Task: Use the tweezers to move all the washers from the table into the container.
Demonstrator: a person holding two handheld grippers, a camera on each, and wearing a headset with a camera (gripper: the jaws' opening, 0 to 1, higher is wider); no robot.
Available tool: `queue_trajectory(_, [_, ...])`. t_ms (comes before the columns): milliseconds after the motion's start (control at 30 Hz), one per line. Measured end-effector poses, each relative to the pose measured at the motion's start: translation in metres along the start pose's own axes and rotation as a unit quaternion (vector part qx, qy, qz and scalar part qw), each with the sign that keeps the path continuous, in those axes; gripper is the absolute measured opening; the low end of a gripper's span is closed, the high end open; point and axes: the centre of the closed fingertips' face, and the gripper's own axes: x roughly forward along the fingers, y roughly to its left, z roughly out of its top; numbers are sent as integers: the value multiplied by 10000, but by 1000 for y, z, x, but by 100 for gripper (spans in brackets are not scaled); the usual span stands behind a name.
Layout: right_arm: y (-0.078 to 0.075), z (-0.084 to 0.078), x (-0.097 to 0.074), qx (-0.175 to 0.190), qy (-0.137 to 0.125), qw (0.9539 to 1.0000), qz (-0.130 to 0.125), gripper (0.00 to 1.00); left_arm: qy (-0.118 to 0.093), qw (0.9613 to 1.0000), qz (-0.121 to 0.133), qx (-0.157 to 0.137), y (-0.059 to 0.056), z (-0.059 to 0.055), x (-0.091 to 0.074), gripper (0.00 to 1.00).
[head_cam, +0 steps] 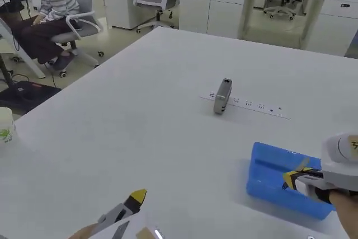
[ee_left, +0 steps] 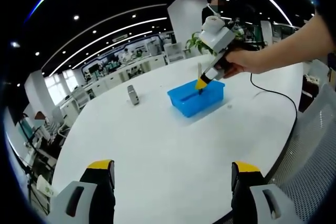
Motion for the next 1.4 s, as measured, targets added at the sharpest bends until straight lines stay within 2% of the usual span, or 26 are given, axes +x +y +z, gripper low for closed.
queue_trajectory(233, [0,-8,5,1,115,9999,18,2,56,10000,1,35,-1,-2,1,94])
queue_trajectory(267, [0,-6,5,-2,53,10000,14,2,63,10000,1,39,-1,-2,1,94])
queue_trajectory(700, [-2,-5,6,9,79,10000,10,2,85,10000,7,39,0,-3,1,94])
queue_trajectory(867, [-5,-5,4,-6,70,9999,-80,3,70,10000,10,47,0,-2,1,94])
queue_trajectory(1167, [-4,10,-13,-3,-171,9998,-45,3,56,10000,12,73,0,-2,0,93])
queue_trajectory(1400, [-6,25,-37,-21,-479,9988,-63,2,17,10000,26,64,0,-1,-1,93])
